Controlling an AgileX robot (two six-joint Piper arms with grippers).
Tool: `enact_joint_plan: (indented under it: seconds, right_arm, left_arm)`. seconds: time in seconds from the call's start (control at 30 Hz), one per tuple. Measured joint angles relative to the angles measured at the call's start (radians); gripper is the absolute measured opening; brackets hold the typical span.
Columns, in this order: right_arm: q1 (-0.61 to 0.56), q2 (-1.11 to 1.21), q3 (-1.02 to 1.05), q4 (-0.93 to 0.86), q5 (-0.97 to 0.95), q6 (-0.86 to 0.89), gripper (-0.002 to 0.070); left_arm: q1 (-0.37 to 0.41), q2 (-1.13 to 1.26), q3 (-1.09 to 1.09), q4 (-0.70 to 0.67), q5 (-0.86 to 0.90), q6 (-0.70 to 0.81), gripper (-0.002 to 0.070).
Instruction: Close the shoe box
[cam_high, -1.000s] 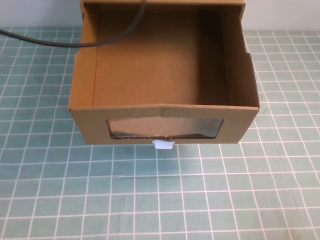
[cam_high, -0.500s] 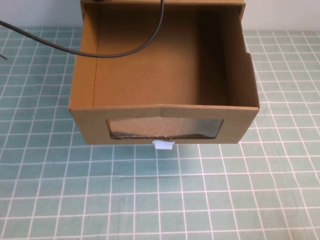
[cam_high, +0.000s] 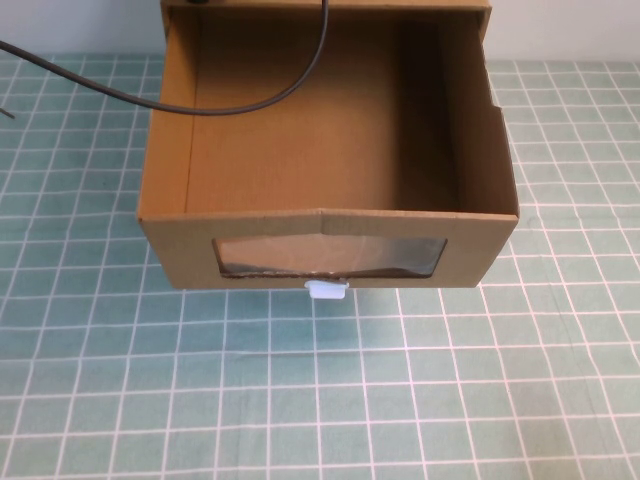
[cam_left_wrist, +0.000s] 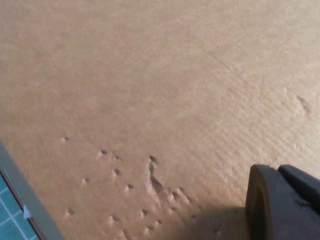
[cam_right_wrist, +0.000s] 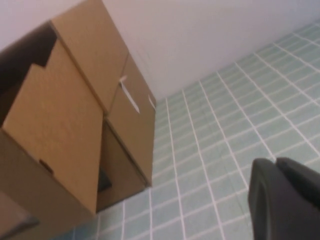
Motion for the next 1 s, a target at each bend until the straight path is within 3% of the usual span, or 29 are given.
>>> enact_joint_plan:
  seconds: [0.23,0.43,0.57,0.73,1.0]
  right_arm:
    - [0.0,0.0,0.0,0.203,-0.052,0.006,-0.0012]
    - [0.0,0.033,-0.119,0.256,0.256,0.006,-0.0011]
    - [0.0,0.213,-0.277,0.225,0.49,-0.011,-0.0011]
    - [0.0,0.489,-0.477,0.183,0.74,-0.202,-0.0011]
    - [0.0,0.857,-0.738,0.172,0.869,-0.354,-0.0011]
  left_arm:
    - [0.0,0.0,-0.002,-0.003,0.002,0.0,-0.0005]
    - [0.0,0.0,-0.002,-0.005,0.004,0.0,-0.0005]
    - [0.0,0.0,-0.002,-0.005,0.006,0.0,-0.0005]
    - [0.0,0.0,-0.002,-0.005,0.006,0.0,-0.0005]
    - [0.0,0.0,-0.002,-0.007,0.009,0.0,-0.0005]
